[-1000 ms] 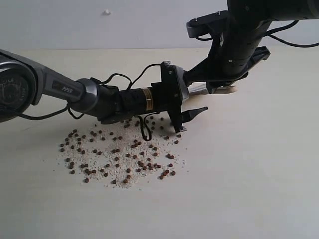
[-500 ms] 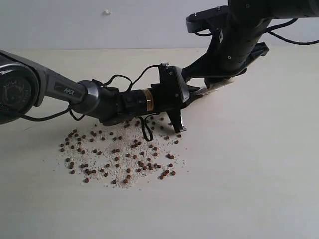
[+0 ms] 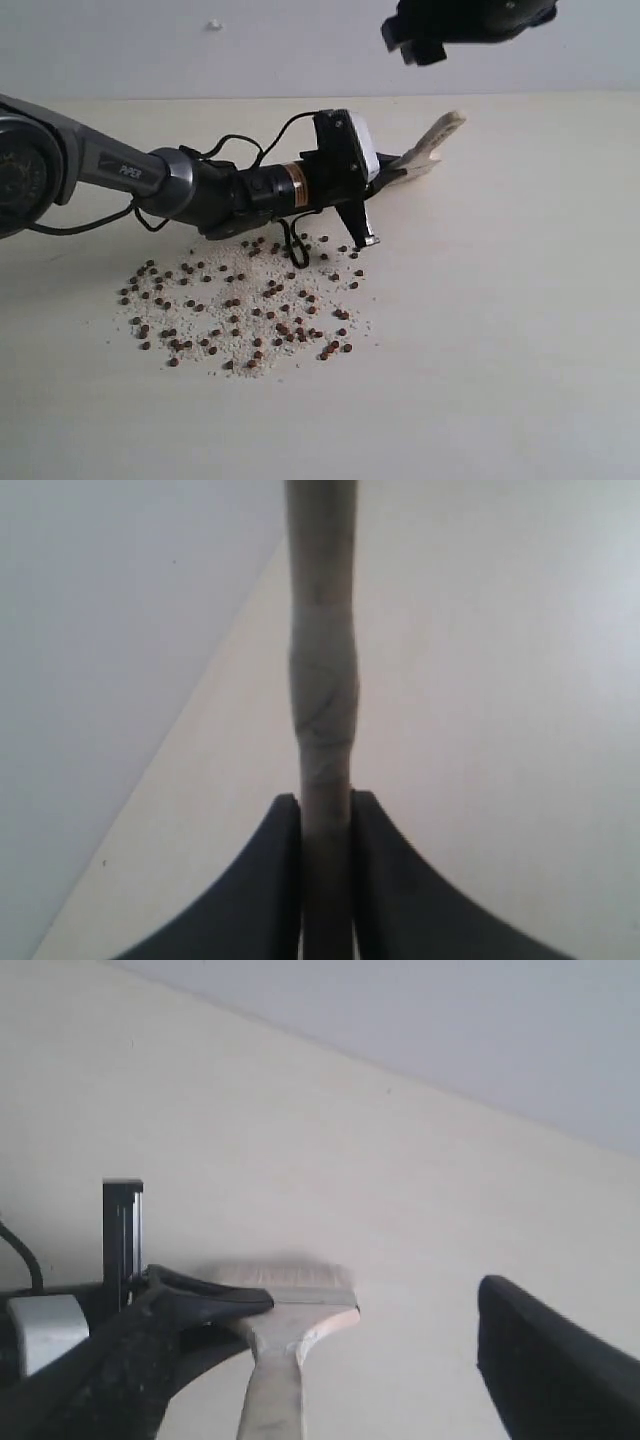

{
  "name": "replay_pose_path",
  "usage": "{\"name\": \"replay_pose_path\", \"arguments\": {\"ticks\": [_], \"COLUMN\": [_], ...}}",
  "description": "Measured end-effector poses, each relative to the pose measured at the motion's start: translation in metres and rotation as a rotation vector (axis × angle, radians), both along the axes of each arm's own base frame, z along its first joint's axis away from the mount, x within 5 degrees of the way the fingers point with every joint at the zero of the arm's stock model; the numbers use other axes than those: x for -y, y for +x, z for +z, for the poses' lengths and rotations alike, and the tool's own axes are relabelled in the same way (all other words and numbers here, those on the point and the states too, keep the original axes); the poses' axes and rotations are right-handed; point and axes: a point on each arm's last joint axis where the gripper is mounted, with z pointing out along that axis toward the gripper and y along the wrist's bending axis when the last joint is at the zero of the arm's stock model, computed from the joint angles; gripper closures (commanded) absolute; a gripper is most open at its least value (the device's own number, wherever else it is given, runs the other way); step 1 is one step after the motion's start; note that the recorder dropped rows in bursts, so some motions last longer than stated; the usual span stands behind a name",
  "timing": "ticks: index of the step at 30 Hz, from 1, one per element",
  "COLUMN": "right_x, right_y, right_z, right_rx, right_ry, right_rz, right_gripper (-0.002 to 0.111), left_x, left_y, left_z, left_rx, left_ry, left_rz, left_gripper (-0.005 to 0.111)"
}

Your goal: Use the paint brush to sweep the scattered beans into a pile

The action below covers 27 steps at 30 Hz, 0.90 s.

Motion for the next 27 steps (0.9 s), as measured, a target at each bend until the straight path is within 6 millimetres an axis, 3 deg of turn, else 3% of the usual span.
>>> {"name": "replay_pose_path", "arguments": {"ticks": [5, 10, 18, 24, 27], "right_x": [0.008, 0.008, -0.005, -0.017, -0.026], "right_y": [-0.014, -0.018, -0.015, -0.012, -0.005], "right_z": [0.033, 0.042, 0.024, 0.001, -0.016], "right_rx": [0.111, 0.169, 0.360, 0.505, 0.519], "right_ry": [0.021, -0.009, 0.041, 0.103, 0.101], "right_rz": [0.009, 0.075, 0.229, 0.341, 0.400], "right_gripper": [0.036, 0.039, 0.040, 0.046, 0.047], "left_x": [-0.011, -0.040, -0.115, -0.166, -0.183], "left_y": [0.010, 0.027, 0.053, 0.067, 0.072], "left_z": [0.034, 0.063, 0.091, 0.094, 0.092], "left_rx": [-0.122, -0.253, -0.467, -0.565, -0.603], "left_ry": [-0.072, -0.059, -0.096, -0.136, -0.125], "left_rz": [0.006, -0.020, -0.117, -0.146, -0.116], "left_gripper": [0.107, 0.107, 0.107, 0.107, 0.107]}}
